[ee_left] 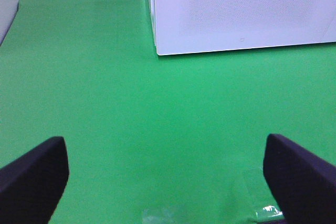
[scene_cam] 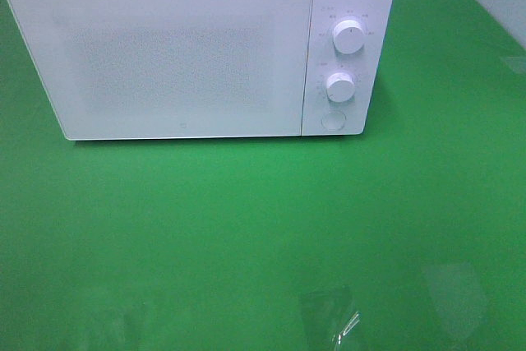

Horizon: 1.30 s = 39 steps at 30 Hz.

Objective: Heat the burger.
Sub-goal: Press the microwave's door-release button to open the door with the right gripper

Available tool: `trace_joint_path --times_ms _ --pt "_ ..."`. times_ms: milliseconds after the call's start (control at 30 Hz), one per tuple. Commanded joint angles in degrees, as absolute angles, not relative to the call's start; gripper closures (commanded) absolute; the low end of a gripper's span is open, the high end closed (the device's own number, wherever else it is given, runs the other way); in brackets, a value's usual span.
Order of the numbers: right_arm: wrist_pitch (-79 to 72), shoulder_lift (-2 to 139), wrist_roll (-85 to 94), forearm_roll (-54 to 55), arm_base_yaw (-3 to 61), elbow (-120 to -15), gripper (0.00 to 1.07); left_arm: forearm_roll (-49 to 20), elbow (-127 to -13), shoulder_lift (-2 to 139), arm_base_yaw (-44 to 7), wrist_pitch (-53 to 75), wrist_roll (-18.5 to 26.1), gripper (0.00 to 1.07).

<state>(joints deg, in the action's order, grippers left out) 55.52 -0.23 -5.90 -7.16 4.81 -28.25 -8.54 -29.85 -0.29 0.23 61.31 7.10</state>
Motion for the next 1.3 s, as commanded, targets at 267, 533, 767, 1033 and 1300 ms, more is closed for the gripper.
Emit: trace_joint_path --times_ms 267,533,767,1033,1300 --pt "44.58 2.64 -6.13 -6.99 4.81 -29.05 0.32 -8.48 -29.79 -1.20 0.40 60.91 6.82 0.14" --pt "30.83 7.91 -6.13 -6.99 4.81 -24.12 0.32 -8.48 -29.79 -1.20 0.40 60.91 6.82 0.14" --pt "17.13 15.70 -6.13 -6.99 4.81 -19.65 0.32 -8.48 -29.79 -1.20 0.40 60.91 6.82 0.14" --pt "2.81 27.16 -6.13 -6.99 4.81 -17.42 0.32 -8.48 -29.79 -1.20 0.40 60.91 6.82 0.14" --pt "-14.38 41.94 -6.13 -6.99 4.81 -17.42 0.34 -8.48 -29.79 -1.20 0.40 60.91 6.82 0.14"
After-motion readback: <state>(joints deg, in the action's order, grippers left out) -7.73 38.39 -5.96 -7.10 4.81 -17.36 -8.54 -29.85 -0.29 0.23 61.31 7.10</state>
